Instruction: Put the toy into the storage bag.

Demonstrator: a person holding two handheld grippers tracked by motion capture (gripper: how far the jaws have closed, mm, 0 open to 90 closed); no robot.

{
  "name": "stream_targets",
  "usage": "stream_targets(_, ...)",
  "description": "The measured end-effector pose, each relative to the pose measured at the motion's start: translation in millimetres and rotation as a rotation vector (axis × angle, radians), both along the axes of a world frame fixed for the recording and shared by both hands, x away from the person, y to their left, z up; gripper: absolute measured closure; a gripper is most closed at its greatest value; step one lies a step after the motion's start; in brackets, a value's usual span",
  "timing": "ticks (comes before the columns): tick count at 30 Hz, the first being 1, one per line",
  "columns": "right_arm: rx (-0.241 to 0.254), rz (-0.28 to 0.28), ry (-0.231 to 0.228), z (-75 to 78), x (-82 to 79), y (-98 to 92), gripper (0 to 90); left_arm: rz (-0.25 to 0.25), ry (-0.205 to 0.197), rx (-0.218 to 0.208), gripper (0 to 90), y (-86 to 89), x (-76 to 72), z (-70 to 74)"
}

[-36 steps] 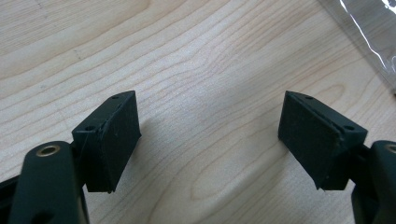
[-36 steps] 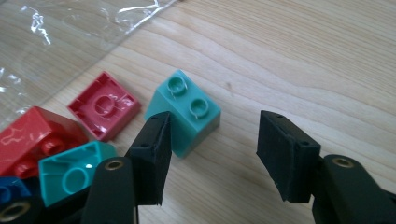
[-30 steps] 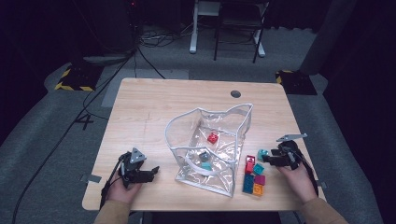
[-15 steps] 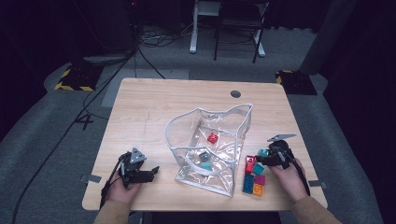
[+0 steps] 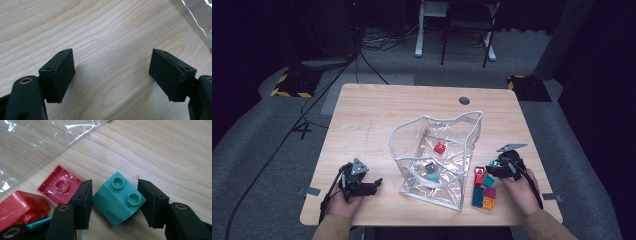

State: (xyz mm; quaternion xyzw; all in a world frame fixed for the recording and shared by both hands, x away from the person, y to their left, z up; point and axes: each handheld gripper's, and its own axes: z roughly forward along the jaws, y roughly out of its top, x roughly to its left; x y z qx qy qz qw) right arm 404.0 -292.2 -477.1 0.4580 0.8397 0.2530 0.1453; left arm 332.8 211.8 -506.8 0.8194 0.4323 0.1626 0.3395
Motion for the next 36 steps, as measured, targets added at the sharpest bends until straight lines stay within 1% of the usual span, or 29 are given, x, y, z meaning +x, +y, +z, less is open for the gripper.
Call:
stream_targets(4, 0.014, 0.008, -0.006, 5.9, -1.9, -2.7, 47.4, 0.0, 0.0, 0.0, 21.2, 0.0, 0.0, 0.0)
stream_targets(8, 0.026, 0.018, -0.008, 18.8, -3.4, -5.5, 47.4, -0.001, 0.0, -0.001, 21.2, 0.0, 0.0, -0.1)
stream_targets(15, 0.04, 0.046, -0.034, 47.6, -7.6, -6.6, 47.4, 0.0, 0.0, -0.001, 21.2, 0.0, 0.0, -0.1)
stream_targets(21, 0.068, 0.095, -0.068, 74.8, -11.0, -5.8, 47.4, 0.0, 0.0, 0.0, 21.2, 0.0, 0.0, 0.0)
stream_targets(27, 0.095, 0.131, -0.069, 101.2, -12.9, -3.3, 47.4, 0.0, 0.0, 0.0, 21.2, 0.0, 0.0, 0.0)
stream_targets(28, 0.102, 0.138, -0.071, 107.5, -13.7, -2.7, 47.4, 0.0, 0.0, 0.0, 21.2, 0.0, 0.0, 0.0)
stream_targets(32, 0.115, 0.154, -0.07, 120.1, -14.9, -1.9, 47.3, 0.0, 0.001, -0.003, 21.2, 0.1, -0.3, -0.1)
stream_targets(36, 0.142, 0.173, -0.067, 133.8, -16.8, -0.5, 47.3, -0.001, 0.001, -0.002, 21.2, 0.2, -0.2, -0.1)
